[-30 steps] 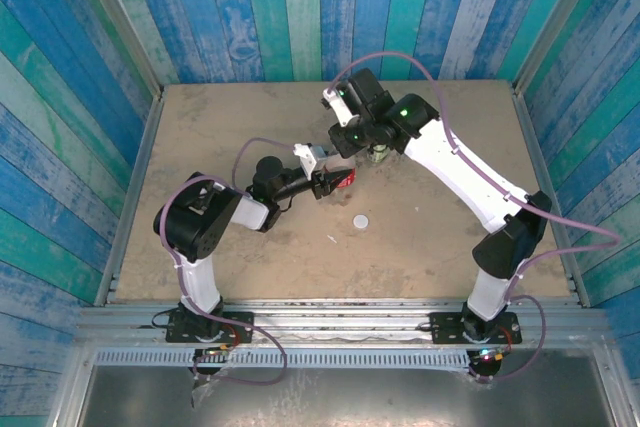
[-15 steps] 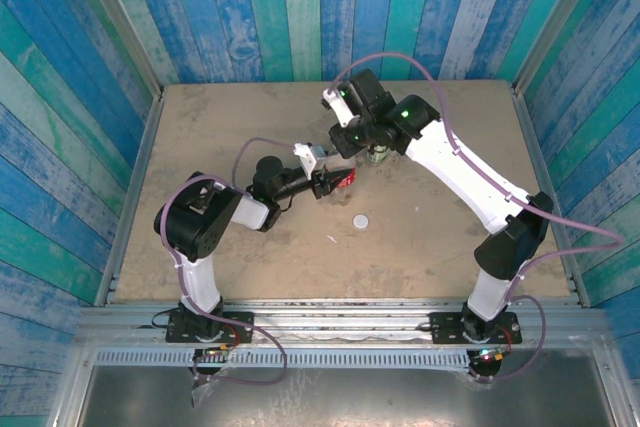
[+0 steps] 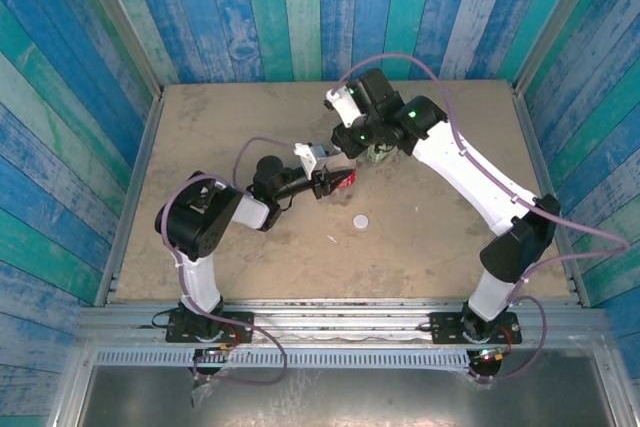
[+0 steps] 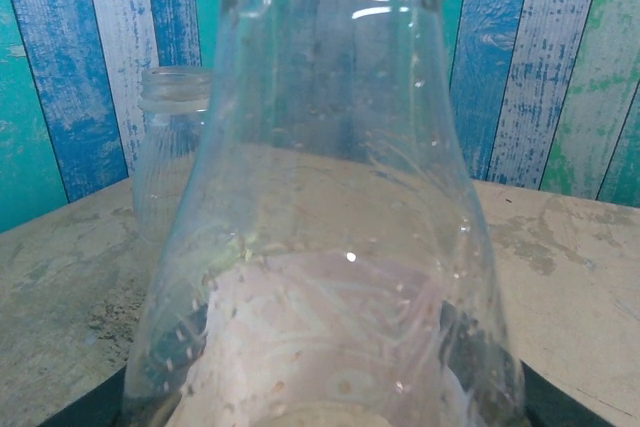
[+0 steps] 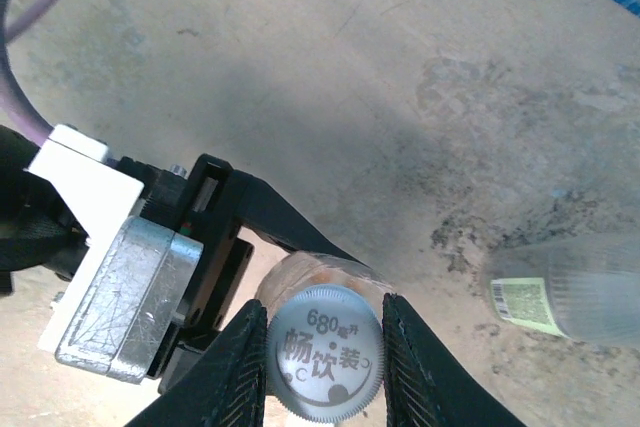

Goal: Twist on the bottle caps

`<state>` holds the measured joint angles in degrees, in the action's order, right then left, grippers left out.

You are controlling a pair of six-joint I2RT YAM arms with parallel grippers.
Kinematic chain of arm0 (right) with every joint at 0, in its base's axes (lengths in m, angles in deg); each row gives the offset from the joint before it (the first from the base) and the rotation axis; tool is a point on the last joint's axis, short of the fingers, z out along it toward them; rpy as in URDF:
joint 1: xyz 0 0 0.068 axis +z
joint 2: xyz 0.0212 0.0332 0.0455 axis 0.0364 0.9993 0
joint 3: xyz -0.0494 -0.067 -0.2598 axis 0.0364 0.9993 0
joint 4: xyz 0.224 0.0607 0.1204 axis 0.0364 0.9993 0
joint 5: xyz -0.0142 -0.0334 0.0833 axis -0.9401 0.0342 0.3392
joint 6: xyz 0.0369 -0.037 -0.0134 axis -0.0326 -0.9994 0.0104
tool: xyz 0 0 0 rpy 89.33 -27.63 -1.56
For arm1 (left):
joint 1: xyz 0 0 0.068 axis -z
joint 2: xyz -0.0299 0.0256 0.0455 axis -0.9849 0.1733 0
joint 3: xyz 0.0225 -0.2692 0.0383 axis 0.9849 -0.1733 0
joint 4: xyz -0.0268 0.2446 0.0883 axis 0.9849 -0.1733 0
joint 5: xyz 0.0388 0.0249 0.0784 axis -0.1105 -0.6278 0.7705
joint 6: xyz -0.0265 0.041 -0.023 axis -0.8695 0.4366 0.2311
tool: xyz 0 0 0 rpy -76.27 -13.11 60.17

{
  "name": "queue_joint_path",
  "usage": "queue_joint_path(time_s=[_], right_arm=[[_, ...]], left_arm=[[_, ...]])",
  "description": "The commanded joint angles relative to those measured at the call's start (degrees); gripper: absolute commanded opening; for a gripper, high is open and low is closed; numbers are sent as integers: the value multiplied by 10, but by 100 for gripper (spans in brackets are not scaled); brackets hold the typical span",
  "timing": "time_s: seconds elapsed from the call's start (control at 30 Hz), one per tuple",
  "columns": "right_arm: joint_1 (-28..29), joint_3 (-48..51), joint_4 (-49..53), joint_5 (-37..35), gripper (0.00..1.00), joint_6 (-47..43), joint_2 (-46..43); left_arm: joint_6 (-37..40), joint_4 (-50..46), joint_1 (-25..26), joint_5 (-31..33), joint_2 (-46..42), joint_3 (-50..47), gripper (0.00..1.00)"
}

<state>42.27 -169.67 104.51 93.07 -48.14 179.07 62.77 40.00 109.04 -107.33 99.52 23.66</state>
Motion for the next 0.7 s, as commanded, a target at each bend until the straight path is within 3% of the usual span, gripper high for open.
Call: queue_joint_path(time_s=[0.0,0.2,0.37,0.67], right_arm=[[-8,30,15,119,24,34,11],[-13,52,26,117,25,-46,-3],[-12,44,56,73,26,-87,14],[-9,73,29,36,27,-89,10]], left_arm=[[-17,-56,12,-37,38,1,52],[-11,-70,12,-43,34,3,52],[0,-94,12,-43,22,1,51],[-9,-99,12,-44,23,4,51]])
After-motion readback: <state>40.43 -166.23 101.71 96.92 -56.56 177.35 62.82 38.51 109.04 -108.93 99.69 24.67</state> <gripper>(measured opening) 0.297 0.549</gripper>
